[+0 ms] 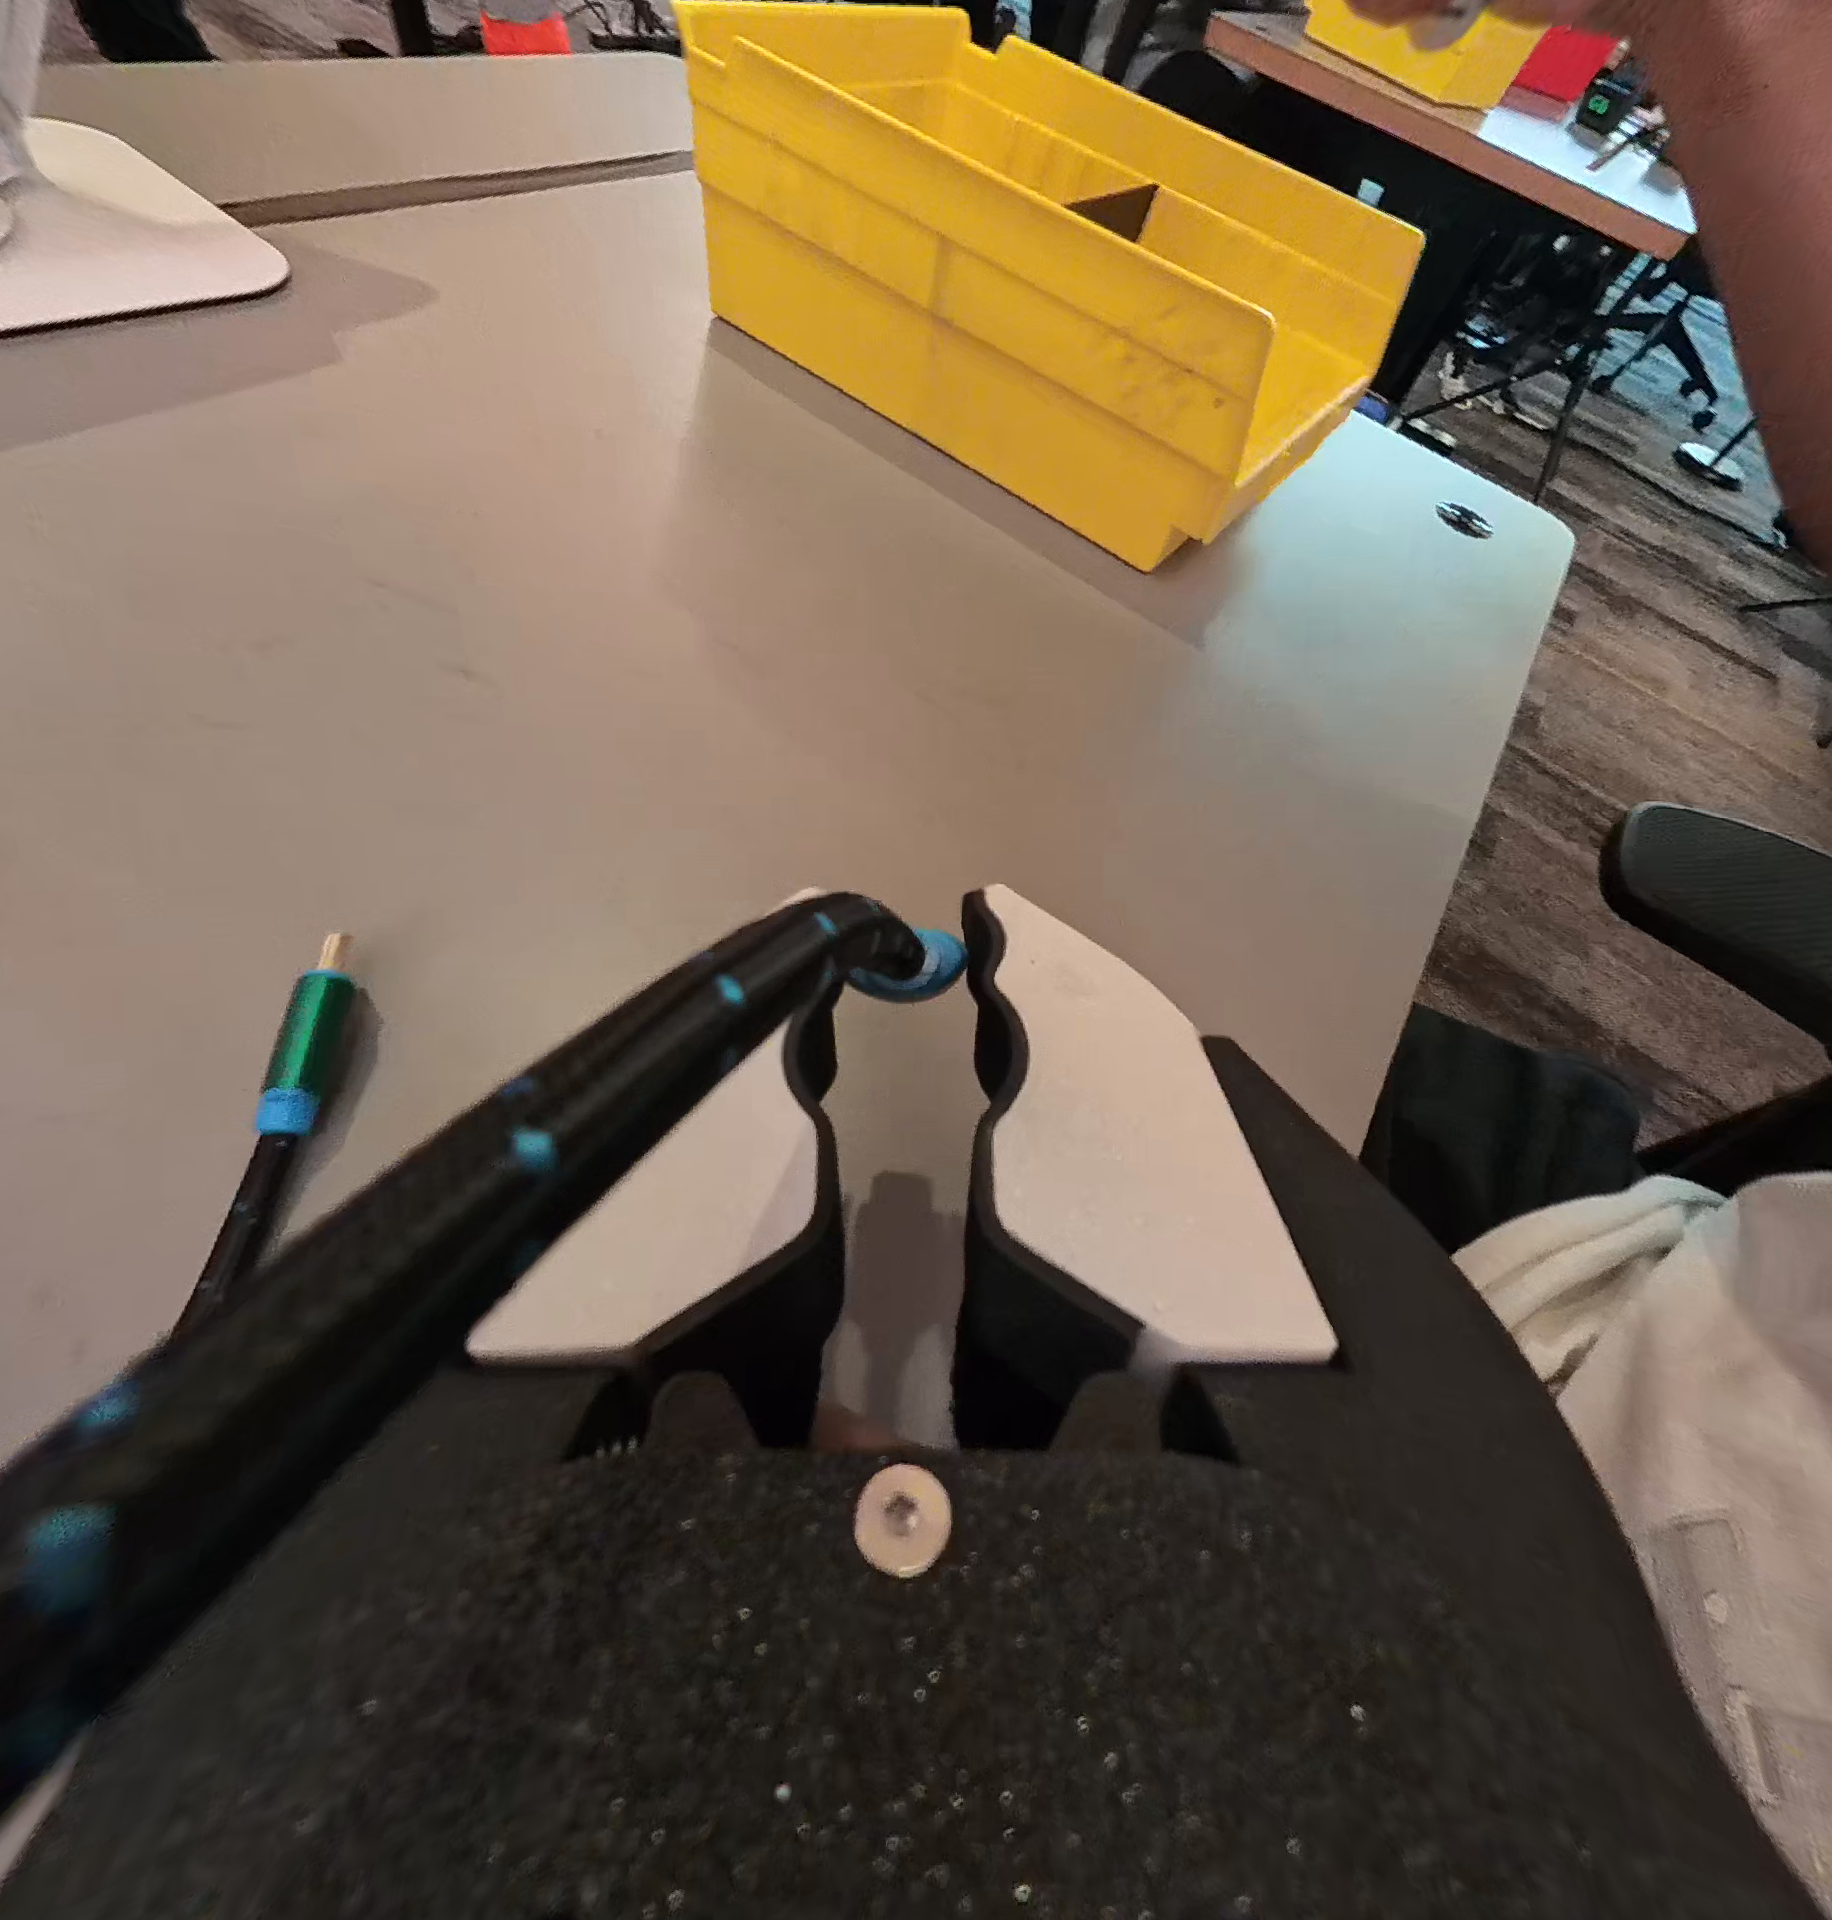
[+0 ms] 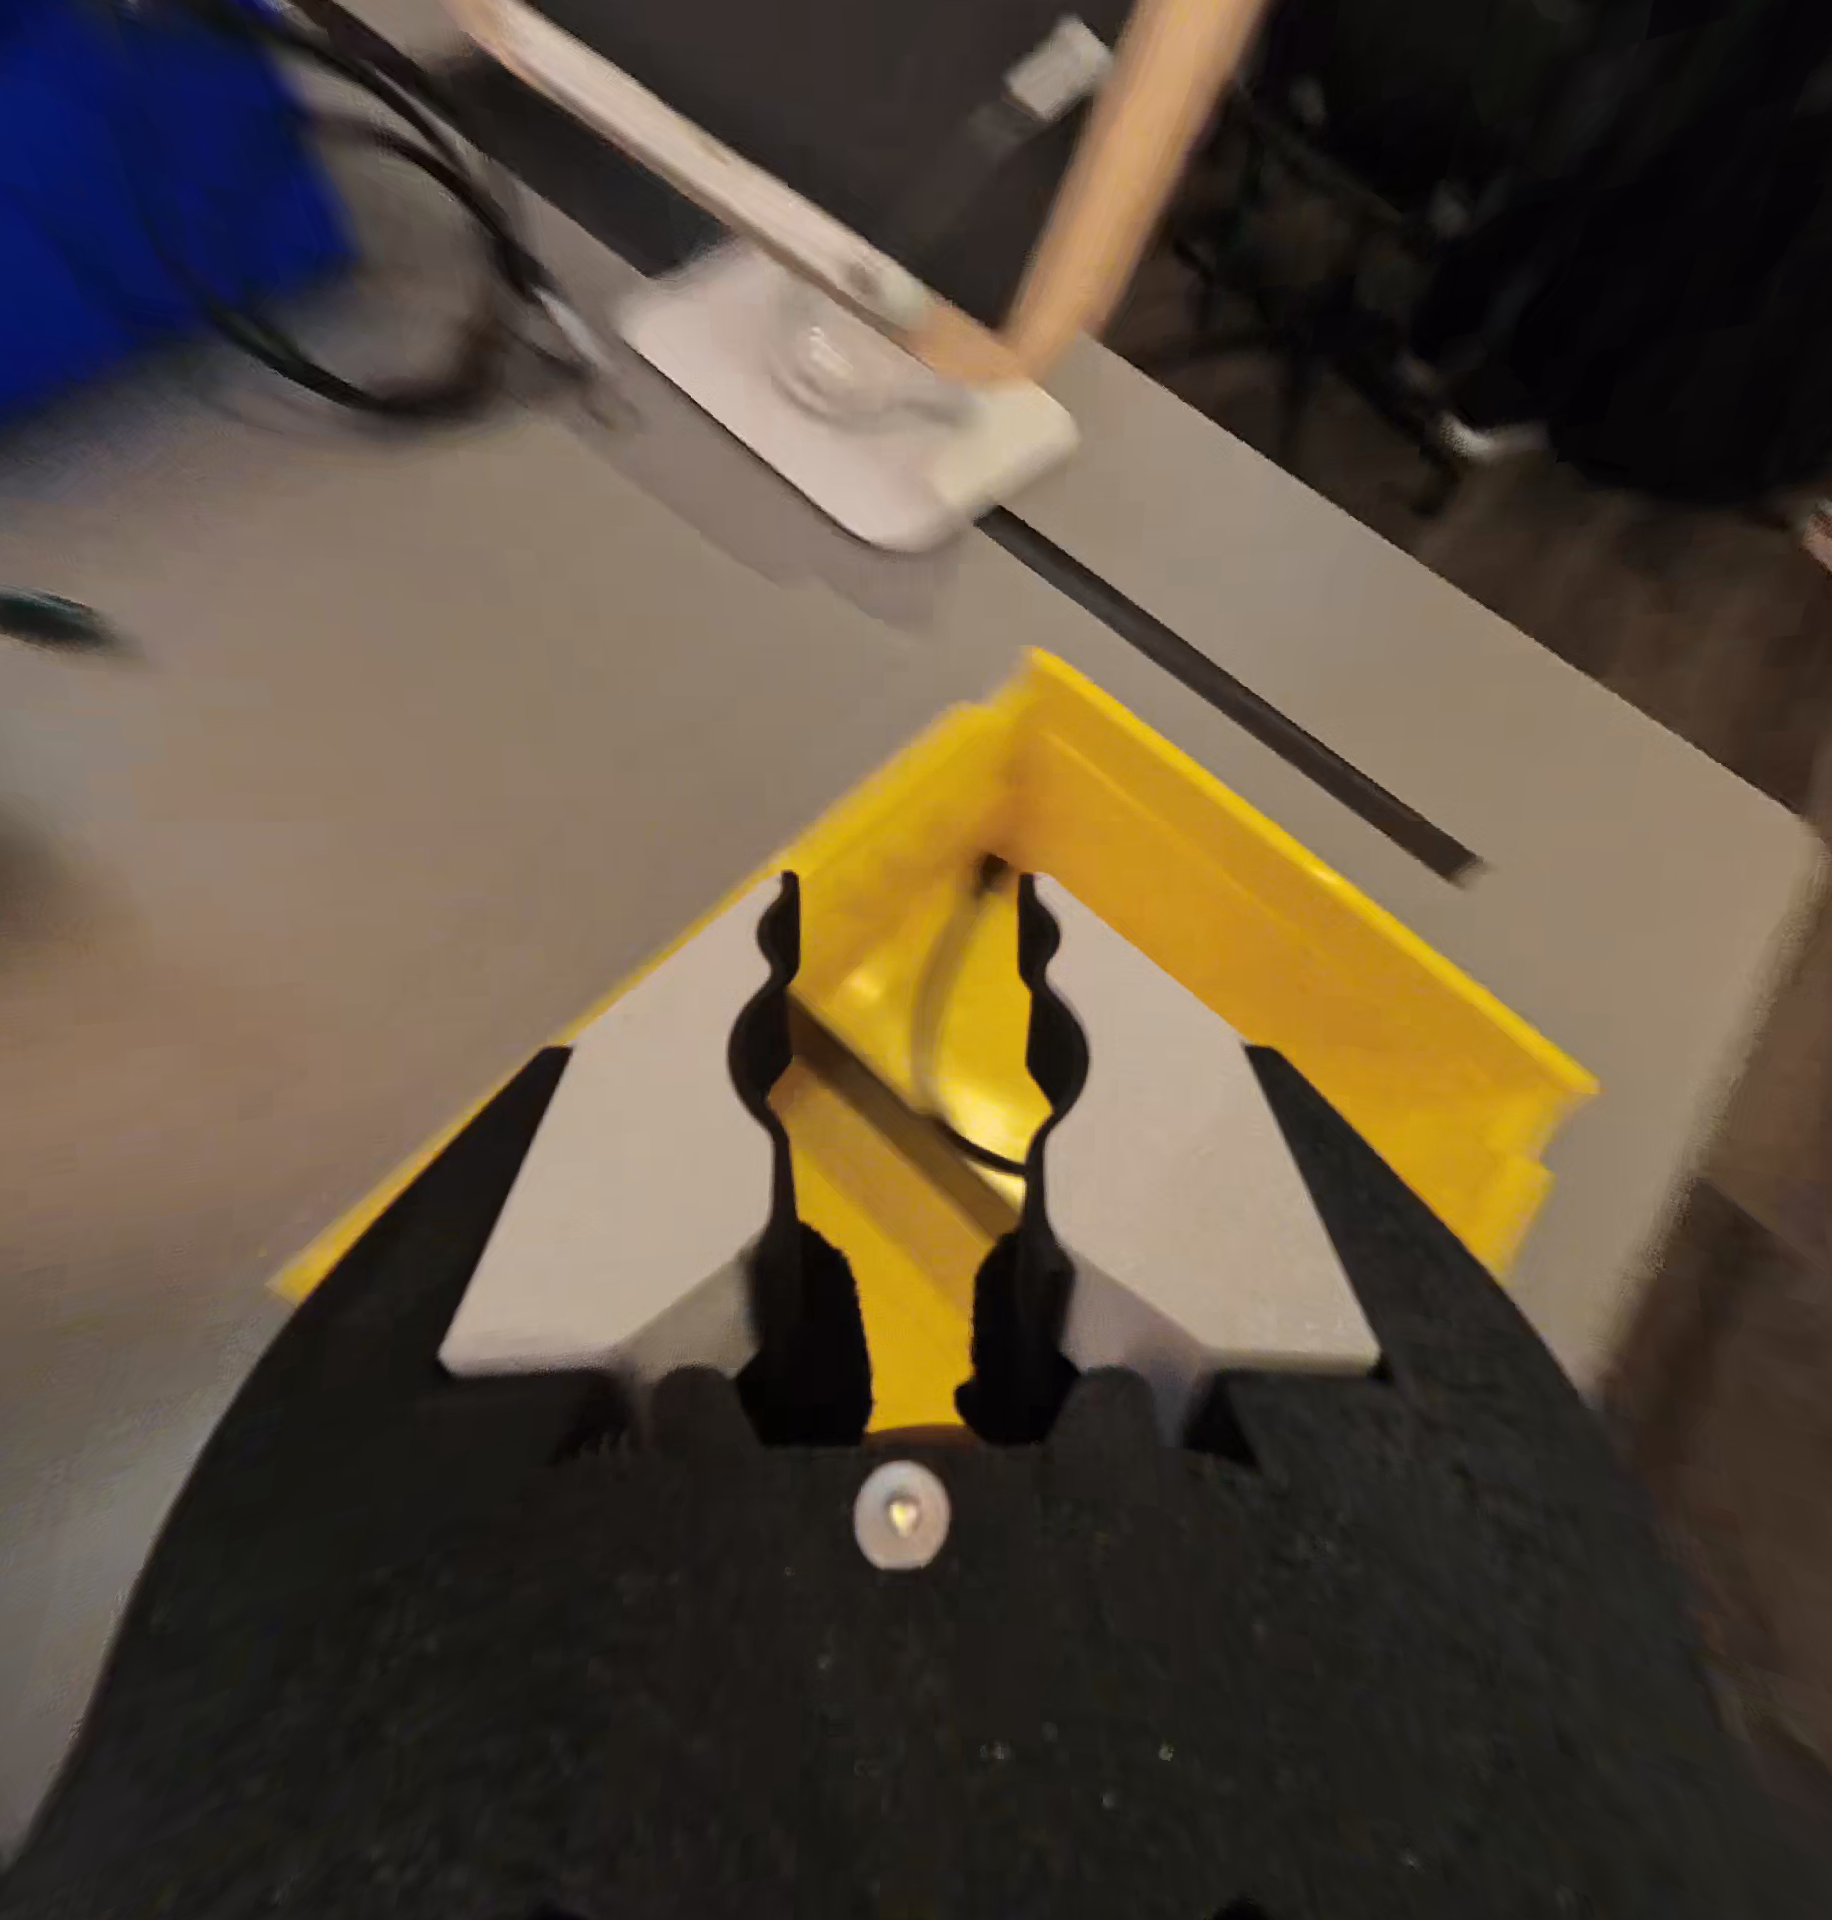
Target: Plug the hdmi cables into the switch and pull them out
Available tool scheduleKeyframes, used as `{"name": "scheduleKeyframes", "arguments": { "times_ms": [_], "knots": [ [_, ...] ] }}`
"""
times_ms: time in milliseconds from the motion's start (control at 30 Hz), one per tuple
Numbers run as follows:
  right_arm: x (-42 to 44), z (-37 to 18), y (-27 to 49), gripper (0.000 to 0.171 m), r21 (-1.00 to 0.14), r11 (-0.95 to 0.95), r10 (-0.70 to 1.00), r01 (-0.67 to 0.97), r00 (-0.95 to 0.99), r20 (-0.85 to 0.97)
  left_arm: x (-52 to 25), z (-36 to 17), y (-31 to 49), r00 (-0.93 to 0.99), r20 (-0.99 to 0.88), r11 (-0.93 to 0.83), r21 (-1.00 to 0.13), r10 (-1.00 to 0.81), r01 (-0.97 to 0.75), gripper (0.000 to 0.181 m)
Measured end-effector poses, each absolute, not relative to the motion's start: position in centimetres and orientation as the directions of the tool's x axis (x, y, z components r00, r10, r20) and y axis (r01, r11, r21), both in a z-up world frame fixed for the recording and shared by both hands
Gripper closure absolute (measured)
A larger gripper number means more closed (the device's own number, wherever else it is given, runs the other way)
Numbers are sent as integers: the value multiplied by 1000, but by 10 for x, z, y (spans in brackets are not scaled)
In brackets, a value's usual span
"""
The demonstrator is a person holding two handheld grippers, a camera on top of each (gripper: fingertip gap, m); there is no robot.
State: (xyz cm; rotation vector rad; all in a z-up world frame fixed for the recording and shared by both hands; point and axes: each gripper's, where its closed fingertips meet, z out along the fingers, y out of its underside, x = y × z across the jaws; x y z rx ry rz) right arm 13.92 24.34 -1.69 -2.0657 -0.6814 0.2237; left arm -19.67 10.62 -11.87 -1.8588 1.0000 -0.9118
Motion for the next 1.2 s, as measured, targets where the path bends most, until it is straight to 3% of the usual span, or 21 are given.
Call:
{"name": "scheduleKeyframes", "arguments": {
  "times_ms": [100,233,567,767,833,900,967,1067,1200],
  "knots": [
    [56,-17,199,130,-897,-352,690,269,722,-55,-189,-117,93,351,181,-300,-897,-919,-323,160],
    [-33,-55,162,130,-902,-357,783,241,603,-149,-179,-116,70,240,153,-234,-903,-959,-361,160],
    [-209,-137,154,130,-840,-214,934,498,356,-27,-166,-111,33,65,189,-200,-911,-980,-360,161],
    [-212,-178,149,131,-673,-133,966,727,247,75,-164,-114,29,58,190,-198,-908,-980,-370,161],
    [-202,-179,152,134,-673,-124,959,729,262,107,-164,-114,29,53,198,-203,-906,-979,-370,161],
    [-194,-183,156,154,-668,-99,952,738,266,153,-164,-114,28,47,211,-213,-905,-976,-368,161],
    [-193,-184,159,156,-674,-70,944,735,267,192,-163,-116,29,56,221,-226,-901,-974,-371,161],
    [-190,-183,159,157,-673,-168,949,720,304,87,-162,-116,36,98,230,-250,-901,-968,-355,160],
    [-180,-152,170,159,-785,-183,924,591,375,67,-165,-107,52,171,279,-318,-906,-945,-280,131]
  ]
}}
